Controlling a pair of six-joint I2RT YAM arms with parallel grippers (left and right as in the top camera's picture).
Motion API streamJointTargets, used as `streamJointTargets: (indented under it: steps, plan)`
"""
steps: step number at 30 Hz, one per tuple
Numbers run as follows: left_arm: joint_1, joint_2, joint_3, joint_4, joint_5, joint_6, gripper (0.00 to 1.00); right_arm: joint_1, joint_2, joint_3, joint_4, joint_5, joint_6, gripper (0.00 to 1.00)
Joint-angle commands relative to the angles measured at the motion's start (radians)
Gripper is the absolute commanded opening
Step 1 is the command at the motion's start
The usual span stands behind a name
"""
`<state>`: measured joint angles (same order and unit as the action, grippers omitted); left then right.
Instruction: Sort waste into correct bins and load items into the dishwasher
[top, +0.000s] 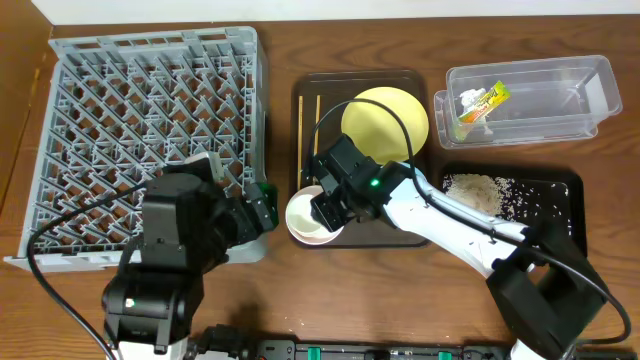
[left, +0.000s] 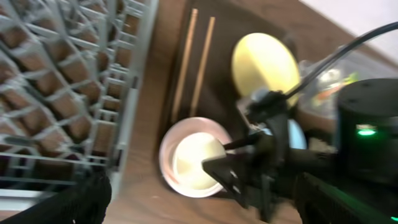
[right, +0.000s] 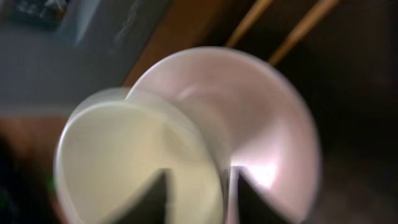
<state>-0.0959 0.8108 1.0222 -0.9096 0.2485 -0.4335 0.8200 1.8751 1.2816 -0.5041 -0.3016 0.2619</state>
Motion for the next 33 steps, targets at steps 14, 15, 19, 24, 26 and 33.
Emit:
streamJointTargets:
  steps: [14,15,19,24,26,33]
  plan:
    - [0.264,0.099,0.022,0.161,0.866,-0.012,0.94,-0.267,-0.244,0.014,-0.003,-0.463,-0.091,0.01]
    - [0.265,0.114,0.022,0.175,0.913,-0.006,0.94,-0.293,-0.263,0.014,0.002,-0.529,-0.116,0.01]
    - [0.265,0.185,0.022,0.229,1.101,-0.005,0.93,-0.36,-0.308,0.013,0.059,-0.809,-0.187,0.01]
    - [0.265,0.249,0.022,0.238,1.242,0.065,0.93,-0.386,-0.313,0.013,0.19,-1.102,-0.2,0.01]
    - [0.265,0.261,0.022,0.238,1.275,0.084,0.93,-0.385,-0.313,0.013,0.233,-1.135,-0.193,0.01]
    - [0.224,0.264,0.022,0.239,1.302,0.098,0.86,-0.362,-0.313,0.013,0.28,-1.078,-0.165,0.01]
